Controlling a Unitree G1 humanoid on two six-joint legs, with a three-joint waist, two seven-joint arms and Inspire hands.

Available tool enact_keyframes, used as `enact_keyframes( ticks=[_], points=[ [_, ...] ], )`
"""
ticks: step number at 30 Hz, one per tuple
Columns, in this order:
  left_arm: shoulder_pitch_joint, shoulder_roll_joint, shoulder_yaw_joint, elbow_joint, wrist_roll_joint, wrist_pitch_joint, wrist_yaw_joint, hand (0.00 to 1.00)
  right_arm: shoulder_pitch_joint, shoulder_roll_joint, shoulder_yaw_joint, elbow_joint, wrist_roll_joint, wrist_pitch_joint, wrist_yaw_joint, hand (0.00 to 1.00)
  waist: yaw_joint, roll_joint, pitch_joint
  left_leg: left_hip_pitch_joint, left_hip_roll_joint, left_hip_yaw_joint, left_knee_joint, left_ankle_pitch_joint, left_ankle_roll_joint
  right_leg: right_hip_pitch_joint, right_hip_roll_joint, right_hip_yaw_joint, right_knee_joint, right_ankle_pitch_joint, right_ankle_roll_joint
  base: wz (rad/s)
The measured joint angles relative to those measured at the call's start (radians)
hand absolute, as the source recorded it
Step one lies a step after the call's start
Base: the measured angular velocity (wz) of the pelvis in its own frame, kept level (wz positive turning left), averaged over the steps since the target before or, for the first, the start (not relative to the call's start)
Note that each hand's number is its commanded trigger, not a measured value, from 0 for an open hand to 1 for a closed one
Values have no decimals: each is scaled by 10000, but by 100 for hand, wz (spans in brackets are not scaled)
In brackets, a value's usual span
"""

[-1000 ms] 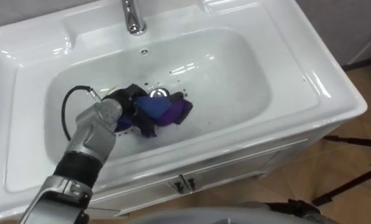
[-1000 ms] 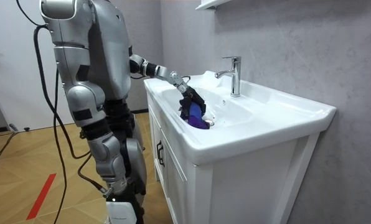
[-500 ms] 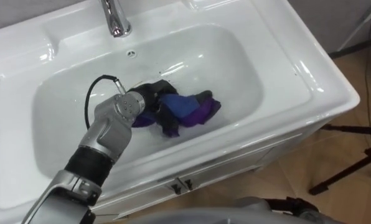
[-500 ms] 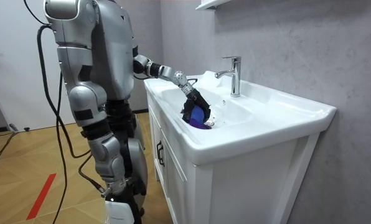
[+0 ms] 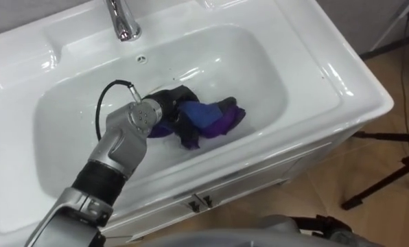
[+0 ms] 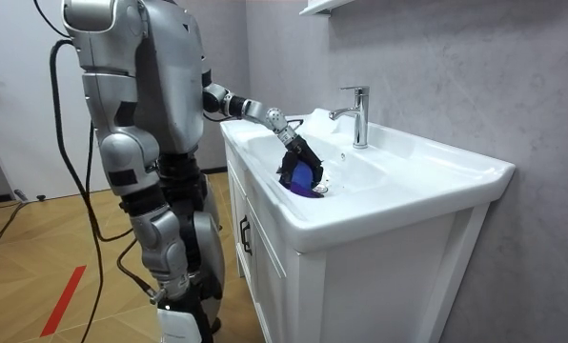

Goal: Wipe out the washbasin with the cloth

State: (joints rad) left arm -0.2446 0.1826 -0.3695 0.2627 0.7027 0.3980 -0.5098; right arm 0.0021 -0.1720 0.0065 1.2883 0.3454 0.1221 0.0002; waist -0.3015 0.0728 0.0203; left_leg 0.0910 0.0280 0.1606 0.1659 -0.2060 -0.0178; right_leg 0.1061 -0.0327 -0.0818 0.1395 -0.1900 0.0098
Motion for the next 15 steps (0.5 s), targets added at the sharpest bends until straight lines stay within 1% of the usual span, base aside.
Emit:
enact_keyframes(
  ticks=[1,3,5,6,10,11,12,14,15],
  points=[
    [0,-51,-26,1,301,7,-53,100,-3,5,-12,-14,4,-2,8,0,1,0,6,33,6,11,-7,0,0,13,7,33,7,0,-1,-11],
    [1,-108,-33,22,537,22,-114,100,8,12,-93,-35,0,-1,14,0,6,0,27,97,9,24,-14,0,0,55,20,131,8,1,-1,-11],
    [7,-109,-28,87,560,25,-163,100,90,19,-227,-49,14,0,13,0,21,12,43,167,10,44,-32,0,0,95,25,188,10,1,-1,-11],
    [66,-102,-16,134,560,17,-152,100,105,8,-318,-28,80,-2,13,0,57,10,67,267,13,55,-67,0,0,145,38,254,7,1,-1,-10],
    [218,-112,200,704,559,-160,2,100,223,20,-510,46,225,20,-66,0,87,8,72,432,27,77,-100,0,0,327,58,261,11,0,-3,-4],
    [309,-115,294,763,560,-203,10,100,222,16,-528,48,203,26,-64,0,116,10,69,453,38,121,-110,-1,-1,329,65,264,15,-1,-3,-13],
    [440,-115,573,787,560,-280,28,100,219,9,-684,47,46,44,-22,0,171,9,69,466,63,279,-113,-2,-3,303,76,295,15,-3,-8,-17],
    [602,-114,907,832,580,-326,60,100,302,6,-750,36,-71,94,36,0,288,-24,49,461,78,277,-108,-2,-4,300,98,326,-4,-6,-32,-7],
    [701,-113,1086,843,581,-326,70,100,368,7,-857,35,-104,116,41,0,368,-57,27,460,82,281,-106,-2,-4,305,105,303,-27,-14,-47,5]
  ],
)
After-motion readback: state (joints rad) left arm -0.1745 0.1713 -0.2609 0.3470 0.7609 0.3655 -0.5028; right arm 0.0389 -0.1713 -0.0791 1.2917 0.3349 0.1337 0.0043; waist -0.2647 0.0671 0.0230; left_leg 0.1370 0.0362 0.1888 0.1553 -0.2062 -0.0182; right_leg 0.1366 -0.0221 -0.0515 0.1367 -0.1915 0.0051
